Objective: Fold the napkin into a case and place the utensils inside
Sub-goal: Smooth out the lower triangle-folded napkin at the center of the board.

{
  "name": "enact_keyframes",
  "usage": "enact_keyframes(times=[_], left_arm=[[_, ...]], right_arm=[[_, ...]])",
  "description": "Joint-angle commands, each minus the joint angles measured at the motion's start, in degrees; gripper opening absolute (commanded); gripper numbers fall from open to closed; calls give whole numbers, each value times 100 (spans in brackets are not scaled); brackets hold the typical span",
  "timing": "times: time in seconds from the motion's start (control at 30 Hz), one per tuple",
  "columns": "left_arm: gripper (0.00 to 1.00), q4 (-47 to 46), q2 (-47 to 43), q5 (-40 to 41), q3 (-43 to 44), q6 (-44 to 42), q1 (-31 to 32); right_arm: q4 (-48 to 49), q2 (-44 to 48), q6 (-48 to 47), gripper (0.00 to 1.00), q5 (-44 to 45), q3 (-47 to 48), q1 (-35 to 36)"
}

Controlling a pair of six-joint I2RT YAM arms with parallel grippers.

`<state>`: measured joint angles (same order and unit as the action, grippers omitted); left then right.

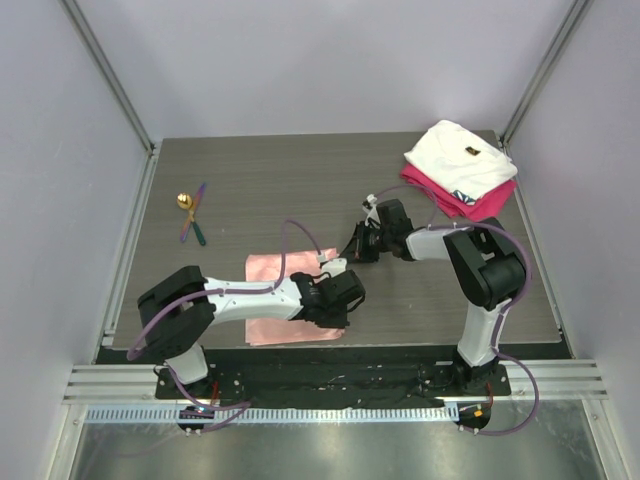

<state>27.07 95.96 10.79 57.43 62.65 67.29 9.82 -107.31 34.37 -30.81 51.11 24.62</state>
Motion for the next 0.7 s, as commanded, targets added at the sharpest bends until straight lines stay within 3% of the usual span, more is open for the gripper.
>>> enact_keyframes(times=[0.0, 0.33, 0.43, 0.67], left_arm=[[5, 70, -139, 240, 49, 10, 39], [4, 88, -113, 152, 269, -122, 39], [4, 149, -183, 240, 339, -166, 39], [3, 150, -139, 231, 401, -227, 39]], right_arm=[[-95, -159, -88, 1, 330, 74, -19], [-762, 95, -343, 4, 558, 250, -45], [-903, 429, -326, 9, 558, 49, -45], [-650, 1317, -28, 11, 251, -1101, -63]])
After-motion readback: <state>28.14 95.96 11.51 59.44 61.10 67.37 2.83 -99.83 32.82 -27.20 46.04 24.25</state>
